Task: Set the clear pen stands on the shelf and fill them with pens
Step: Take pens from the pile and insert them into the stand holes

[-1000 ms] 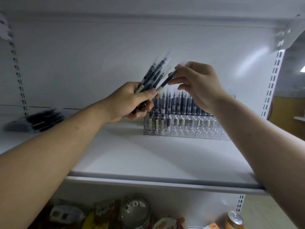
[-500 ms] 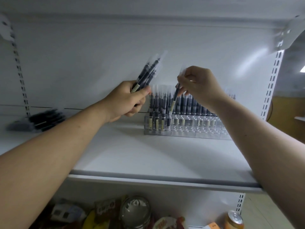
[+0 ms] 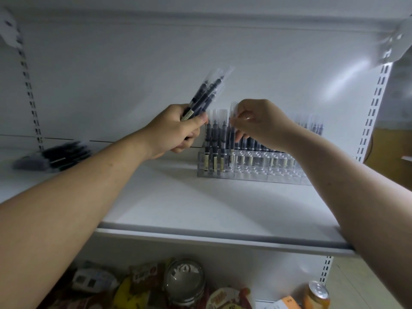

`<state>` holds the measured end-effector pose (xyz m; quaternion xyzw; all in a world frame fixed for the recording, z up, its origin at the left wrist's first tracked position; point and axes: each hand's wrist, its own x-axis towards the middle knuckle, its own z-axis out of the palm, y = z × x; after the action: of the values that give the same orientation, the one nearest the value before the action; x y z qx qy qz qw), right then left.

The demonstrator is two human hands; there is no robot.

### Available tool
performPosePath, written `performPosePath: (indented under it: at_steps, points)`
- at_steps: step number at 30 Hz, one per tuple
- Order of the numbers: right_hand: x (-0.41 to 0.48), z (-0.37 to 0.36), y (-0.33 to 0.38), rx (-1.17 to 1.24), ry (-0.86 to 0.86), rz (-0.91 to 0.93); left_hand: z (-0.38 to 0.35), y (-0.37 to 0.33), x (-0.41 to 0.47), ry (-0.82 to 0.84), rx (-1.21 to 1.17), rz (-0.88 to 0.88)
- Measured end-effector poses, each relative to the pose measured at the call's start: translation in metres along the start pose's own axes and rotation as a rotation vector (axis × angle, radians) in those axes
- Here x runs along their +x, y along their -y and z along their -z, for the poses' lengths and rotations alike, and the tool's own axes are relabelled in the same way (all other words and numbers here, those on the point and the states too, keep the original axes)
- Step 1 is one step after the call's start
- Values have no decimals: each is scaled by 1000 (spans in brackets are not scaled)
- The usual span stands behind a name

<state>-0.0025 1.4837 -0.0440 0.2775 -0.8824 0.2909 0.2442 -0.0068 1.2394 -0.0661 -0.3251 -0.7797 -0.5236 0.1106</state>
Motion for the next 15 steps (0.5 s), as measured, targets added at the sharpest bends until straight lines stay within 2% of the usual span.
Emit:
performPosePath:
  at_steps: [15]
  points:
    - [-1, 5, -3, 0, 54, -81, 0, -2, -2, 21, 49, -3]
